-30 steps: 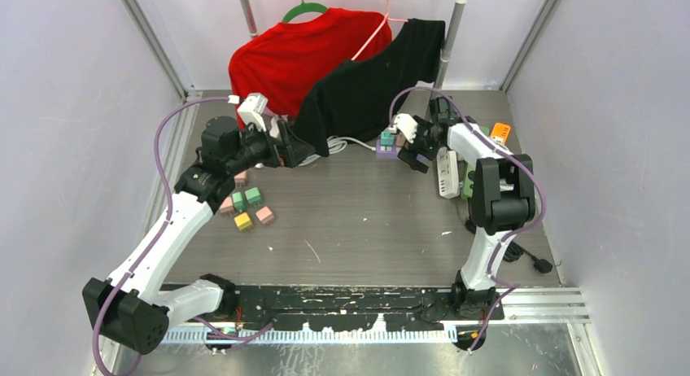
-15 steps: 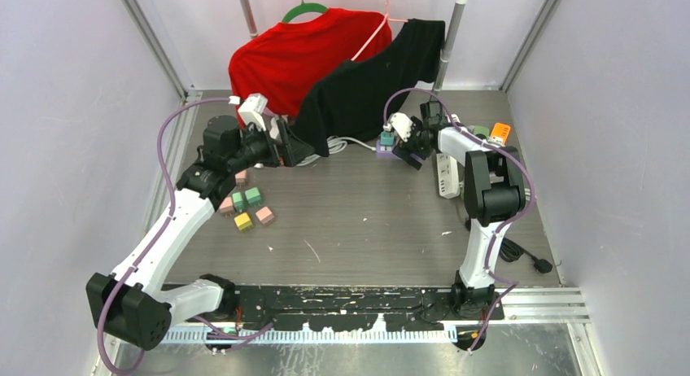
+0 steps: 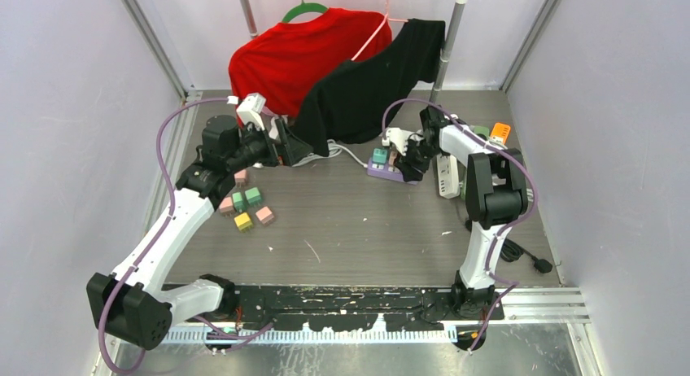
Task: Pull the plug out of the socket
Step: Move the socket to the center of the board.
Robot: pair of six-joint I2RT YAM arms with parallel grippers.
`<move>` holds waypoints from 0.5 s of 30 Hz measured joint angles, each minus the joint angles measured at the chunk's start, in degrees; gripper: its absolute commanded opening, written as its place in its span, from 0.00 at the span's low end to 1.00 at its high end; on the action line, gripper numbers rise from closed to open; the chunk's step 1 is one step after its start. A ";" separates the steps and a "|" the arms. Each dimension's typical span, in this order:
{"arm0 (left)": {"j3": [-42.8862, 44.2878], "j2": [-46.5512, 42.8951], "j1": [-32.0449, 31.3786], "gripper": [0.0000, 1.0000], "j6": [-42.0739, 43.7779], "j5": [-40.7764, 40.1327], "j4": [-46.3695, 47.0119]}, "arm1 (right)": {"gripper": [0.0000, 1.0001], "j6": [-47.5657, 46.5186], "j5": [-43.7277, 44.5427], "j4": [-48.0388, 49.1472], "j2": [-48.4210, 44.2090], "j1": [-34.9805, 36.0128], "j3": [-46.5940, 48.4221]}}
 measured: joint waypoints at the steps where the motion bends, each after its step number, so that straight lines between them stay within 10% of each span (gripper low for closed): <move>1: 0.00 0.00 0.00 0.98 0.00 0.04 0.00 | 0.59 0.07 -0.13 -0.13 -0.26 0.00 -0.39; 15: -0.15 0.24 0.94 0.97 -0.02 1.05 0.28 | 0.20 -14.01 -6.32 -5.62 -5.97 1.73 -8.59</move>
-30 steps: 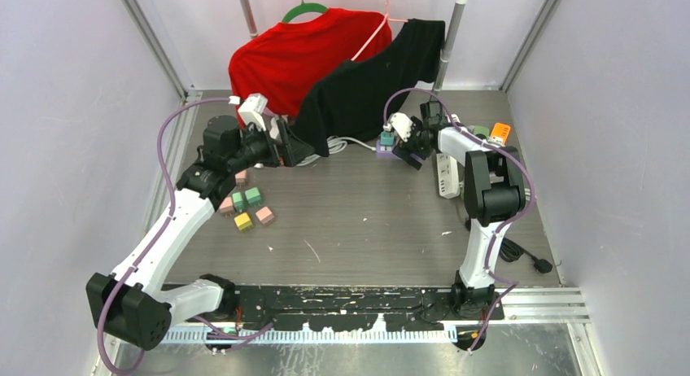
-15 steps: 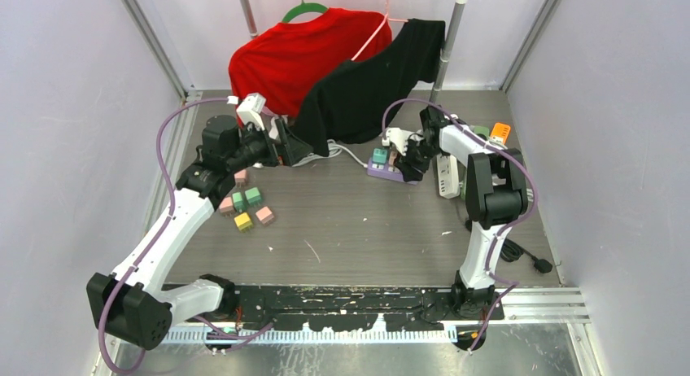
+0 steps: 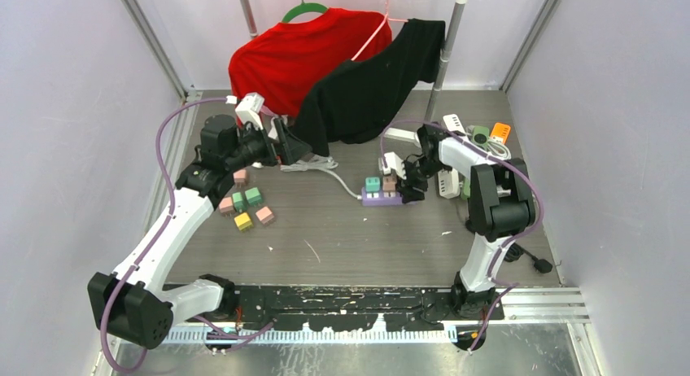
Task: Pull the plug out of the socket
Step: Move the socket to the center of the board.
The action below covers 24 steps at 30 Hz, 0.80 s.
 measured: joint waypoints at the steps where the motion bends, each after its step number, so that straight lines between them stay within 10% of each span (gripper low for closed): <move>1: -0.11 0.00 0.11 0.97 0.00 0.42 0.26 | 0.20 -2.03 -0.70 -1.14 -0.72 0.37 -1.03; 13: -2.21 0.07 0.66 0.92 -0.17 9.25 6.82 | 0.26 -11.58 -2.62 -6.95 -9.73 8.74 -11.91; 19: -3.56 0.52 0.85 0.90 -1.62 15.13 12.85 | 0.69 -8.81 -3.26 -5.22 -15.82 11.91 -17.27; 24: -5.92 0.74 0.83 0.90 -4.04 19.45 19.93 | 0.87 -8.26 -4.42 -4.83 -19.28 12.52 -20.98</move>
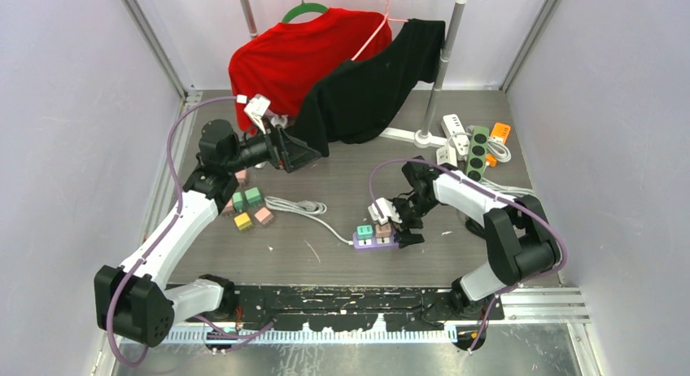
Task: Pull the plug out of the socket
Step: Move the socket to the center of the board, then remove the plug from the socket.
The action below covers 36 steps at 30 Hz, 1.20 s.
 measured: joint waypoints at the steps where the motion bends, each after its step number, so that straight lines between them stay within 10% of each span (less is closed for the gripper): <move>1: -0.44 0.00 0.00 0.90 -0.37 0.59 1.09 | 0.89 -0.02 -0.17 -0.13 -0.24 0.04 -0.04; 7: -3.58 -0.52 -3.96 0.90 1.25 2.23 7.50 | 1.00 2.58 -2.10 -1.18 -3.96 -0.79 0.33; 17: -16.96 -13.53 -33.94 0.97 29.14 -8.55 9.09 | 1.00 22.34 -22.64 -2.67 -14.25 -10.67 5.53; 24: -32.46 -10.38 -34.88 1.00 35.54 -15.47 20.15 | 0.98 14.10 -26.75 -7.28 -13.84 -10.12 3.65; 36: -30.64 14.56 -34.88 0.81 38.73 -17.49 33.09 | 0.88 17.14 -15.52 7.10 -12.72 -2.67 -4.13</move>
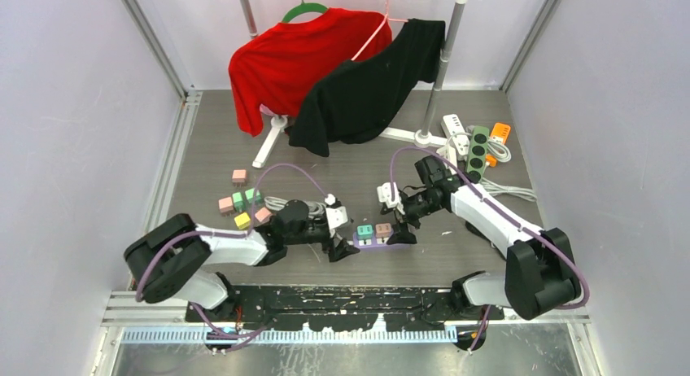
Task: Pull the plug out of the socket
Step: Remove the plug from the socket.
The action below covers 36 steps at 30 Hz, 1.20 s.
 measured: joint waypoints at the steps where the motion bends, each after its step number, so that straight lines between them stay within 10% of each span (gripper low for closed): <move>1: 0.83 1.79 0.00 0.80 -0.02 -0.09 0.68 | 0.86 0.26 0.59 0.81 0.20 0.33 -0.11; 17: 5.64 13.70 0.00 0.62 -1.81 0.02 8.63 | 0.55 3.34 5.84 7.17 3.56 4.50 -1.18; 23: 5.68 15.12 0.00 0.37 -2.25 0.48 9.77 | 0.30 2.47 5.90 6.88 3.61 4.92 -1.18; 27: 5.81 15.85 0.00 0.03 -1.77 1.49 10.29 | 0.17 1.31 5.53 6.32 3.78 4.96 -1.03; 36: 5.81 17.31 0.07 0.00 0.04 3.13 12.44 | 0.02 4.24 5.18 5.53 5.01 4.81 0.26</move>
